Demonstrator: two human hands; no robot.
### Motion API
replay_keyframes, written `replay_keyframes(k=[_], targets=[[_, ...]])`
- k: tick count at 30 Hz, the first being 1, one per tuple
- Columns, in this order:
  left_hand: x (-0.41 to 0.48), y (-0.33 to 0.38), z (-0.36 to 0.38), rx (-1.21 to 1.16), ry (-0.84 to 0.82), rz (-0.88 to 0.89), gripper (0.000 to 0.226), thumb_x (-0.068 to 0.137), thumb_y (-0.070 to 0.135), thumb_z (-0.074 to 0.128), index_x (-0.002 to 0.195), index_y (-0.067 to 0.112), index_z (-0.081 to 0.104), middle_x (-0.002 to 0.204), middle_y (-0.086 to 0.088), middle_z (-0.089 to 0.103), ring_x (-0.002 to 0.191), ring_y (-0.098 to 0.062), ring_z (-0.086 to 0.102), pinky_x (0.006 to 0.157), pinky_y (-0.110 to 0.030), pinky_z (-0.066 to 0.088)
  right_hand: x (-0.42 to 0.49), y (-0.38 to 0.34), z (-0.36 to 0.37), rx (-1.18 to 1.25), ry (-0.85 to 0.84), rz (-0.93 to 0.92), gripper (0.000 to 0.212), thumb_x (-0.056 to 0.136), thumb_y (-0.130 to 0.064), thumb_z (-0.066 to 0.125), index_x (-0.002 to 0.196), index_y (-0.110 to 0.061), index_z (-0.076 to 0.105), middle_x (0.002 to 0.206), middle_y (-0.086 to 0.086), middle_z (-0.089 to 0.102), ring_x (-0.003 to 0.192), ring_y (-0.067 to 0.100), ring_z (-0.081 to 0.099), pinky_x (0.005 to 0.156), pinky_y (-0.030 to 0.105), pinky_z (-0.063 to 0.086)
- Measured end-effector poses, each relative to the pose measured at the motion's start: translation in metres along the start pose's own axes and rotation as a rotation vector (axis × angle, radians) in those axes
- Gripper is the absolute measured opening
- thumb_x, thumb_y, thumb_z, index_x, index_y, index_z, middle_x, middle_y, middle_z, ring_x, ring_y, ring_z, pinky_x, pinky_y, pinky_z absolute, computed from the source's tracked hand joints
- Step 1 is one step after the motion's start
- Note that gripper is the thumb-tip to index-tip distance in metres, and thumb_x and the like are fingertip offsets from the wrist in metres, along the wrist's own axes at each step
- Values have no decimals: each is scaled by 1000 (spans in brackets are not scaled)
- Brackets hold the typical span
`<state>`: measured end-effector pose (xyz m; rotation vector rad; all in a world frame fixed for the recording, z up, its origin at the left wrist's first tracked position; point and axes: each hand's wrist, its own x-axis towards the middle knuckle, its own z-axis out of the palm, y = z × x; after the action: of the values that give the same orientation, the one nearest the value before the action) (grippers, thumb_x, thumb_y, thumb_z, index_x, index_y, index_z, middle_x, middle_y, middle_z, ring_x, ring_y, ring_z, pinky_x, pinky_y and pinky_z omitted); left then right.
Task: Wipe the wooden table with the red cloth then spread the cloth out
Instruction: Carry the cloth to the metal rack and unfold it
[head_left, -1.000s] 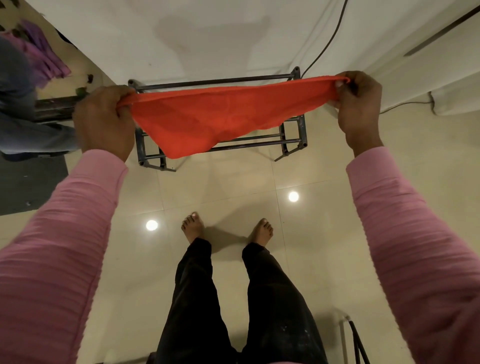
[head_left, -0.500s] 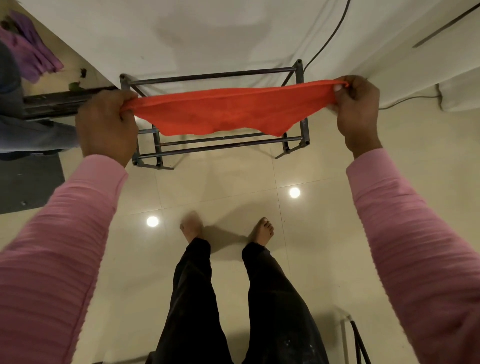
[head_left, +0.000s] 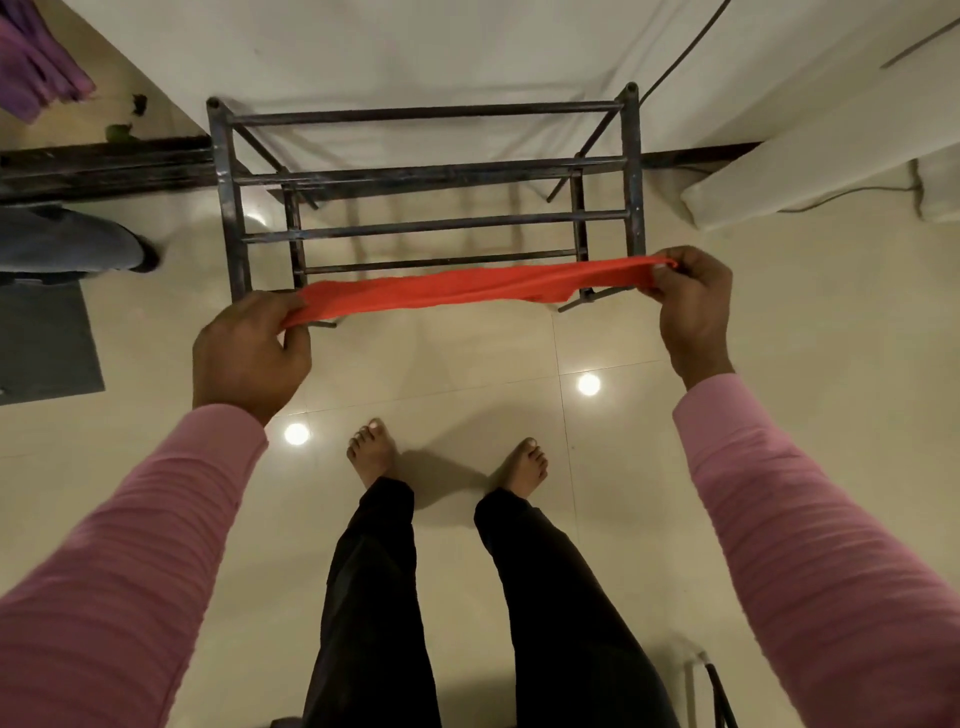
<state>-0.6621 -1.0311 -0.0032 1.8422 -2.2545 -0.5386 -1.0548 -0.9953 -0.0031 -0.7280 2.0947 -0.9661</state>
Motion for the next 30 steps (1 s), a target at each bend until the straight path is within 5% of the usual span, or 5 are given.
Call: replay_keyframes(k=[3, 7, 15, 20, 30], targets=[[-11, -8, 19, 49, -8, 36, 24, 83, 5, 62, 106, 4, 68, 106, -17, 66, 91, -40, 61, 76, -47, 52, -3, 23, 4, -35, -12, -63, 12, 80, -5, 53, 80, -3, 65, 69, 6, 56, 74, 22, 58, 75, 39, 53], [-25, -21, 49, 155, -64, 162, 24, 82, 3, 64, 105, 3, 69, 105, -17, 64, 90, -40, 60, 67, -49, 54, -14, 56, 13, -164, -73, -208, 16, 78, -9, 55, 81, -18, 68, 66, -13, 58, 60, -1, 52, 63, 16, 42], [-44, -46, 105, 257, -135, 232, 14, 79, 1, 66, 91, 6, 71, 98, -13, 63, 87, -40, 56, 52, -42, 47, -25, 128, 17, -574, -73, -523, 20, 79, -8, 52, 87, -4, 70, 80, 12, 67, 75, 29, 59, 69, 36, 48], [-44, -69, 127, 352, -147, 391, 15, 79, 1, 68, 92, 6, 73, 94, -15, 66, 81, -42, 58, 52, -44, 50, -23, 175, 29, -781, -54, -556, 21, 81, -5, 56, 97, -3, 69, 104, 12, 68, 100, 32, 60, 81, 40, 52], [5, -112, 207, 541, 80, 461, 12, 85, 3, 58, 92, 7, 67, 87, -16, 61, 74, -40, 55, 47, -42, 38, 48, 232, 84, -820, 45, -755, 31, 82, 1, 52, 108, -4, 67, 122, 9, 63, 110, 32, 59, 81, 43, 54]])
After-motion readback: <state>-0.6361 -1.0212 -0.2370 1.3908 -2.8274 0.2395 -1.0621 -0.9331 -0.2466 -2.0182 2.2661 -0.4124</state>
